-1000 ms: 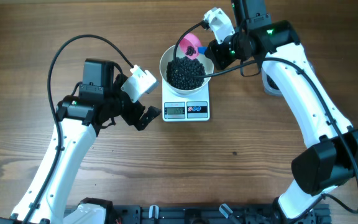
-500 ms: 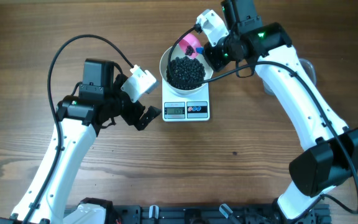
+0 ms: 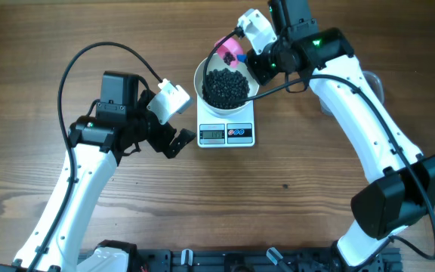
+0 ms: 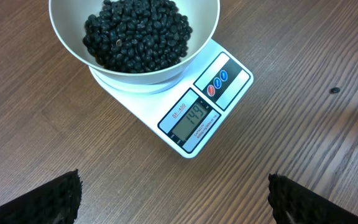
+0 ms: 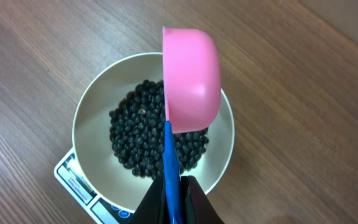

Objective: Scoop item into bowl and weigh 150g on scale
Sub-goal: 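Tip the scoop over the bowl again to top up beans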

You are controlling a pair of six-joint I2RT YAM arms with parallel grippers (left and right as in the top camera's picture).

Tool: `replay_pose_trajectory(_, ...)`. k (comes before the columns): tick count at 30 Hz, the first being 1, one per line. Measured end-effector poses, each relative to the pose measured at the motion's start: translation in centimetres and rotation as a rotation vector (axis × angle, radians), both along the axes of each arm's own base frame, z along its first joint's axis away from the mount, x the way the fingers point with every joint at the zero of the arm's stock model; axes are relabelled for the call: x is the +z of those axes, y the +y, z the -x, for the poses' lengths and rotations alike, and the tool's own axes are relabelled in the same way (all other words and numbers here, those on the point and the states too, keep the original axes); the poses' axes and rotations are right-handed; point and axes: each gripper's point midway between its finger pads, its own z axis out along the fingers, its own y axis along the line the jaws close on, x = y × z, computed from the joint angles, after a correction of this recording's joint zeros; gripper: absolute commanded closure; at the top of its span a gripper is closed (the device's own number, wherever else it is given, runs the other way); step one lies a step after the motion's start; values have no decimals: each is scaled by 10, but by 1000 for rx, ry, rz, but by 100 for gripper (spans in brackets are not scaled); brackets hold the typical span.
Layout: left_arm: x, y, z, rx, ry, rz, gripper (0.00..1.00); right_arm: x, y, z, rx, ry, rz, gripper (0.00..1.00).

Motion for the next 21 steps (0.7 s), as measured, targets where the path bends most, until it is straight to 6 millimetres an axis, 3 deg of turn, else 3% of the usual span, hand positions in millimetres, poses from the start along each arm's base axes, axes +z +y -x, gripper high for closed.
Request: replay_pose_trajectory(21,0,0,0,0,0,0,0,7,-13,-1,-9,83,-164,96)
